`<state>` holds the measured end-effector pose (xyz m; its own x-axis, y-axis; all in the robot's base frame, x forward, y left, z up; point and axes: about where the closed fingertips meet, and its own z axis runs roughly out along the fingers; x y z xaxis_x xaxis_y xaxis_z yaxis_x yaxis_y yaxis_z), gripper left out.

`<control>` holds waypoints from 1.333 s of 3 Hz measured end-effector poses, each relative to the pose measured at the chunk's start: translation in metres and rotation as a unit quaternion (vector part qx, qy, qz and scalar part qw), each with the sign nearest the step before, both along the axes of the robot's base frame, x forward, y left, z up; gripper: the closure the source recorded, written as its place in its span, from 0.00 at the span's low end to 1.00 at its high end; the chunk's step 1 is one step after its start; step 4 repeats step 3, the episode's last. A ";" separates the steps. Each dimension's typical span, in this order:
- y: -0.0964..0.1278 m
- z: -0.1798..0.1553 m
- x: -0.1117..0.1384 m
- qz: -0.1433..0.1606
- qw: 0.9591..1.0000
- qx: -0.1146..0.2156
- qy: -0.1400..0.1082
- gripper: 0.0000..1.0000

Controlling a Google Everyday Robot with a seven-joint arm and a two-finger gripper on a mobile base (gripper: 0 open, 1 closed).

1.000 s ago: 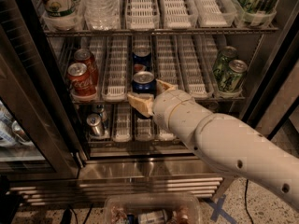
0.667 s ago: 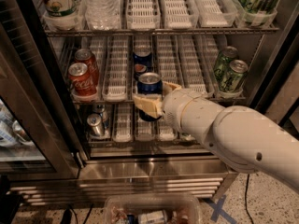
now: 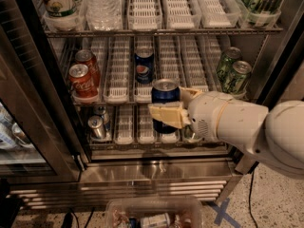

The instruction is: Pick pepsi can from middle shelf of fridge

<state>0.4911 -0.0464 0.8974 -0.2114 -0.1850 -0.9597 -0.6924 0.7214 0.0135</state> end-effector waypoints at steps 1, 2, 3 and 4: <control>-0.012 0.008 -0.026 0.042 0.999 -0.012 0.012 1.00; -0.014 0.011 -0.045 0.059 0.998 -0.006 0.017 1.00; -0.015 0.011 -0.045 0.058 0.998 -0.006 0.016 1.00; -0.015 0.011 -0.045 0.058 0.998 -0.006 0.016 1.00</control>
Offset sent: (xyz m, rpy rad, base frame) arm -0.0512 -0.0323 0.0196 0.0174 0.0113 0.0783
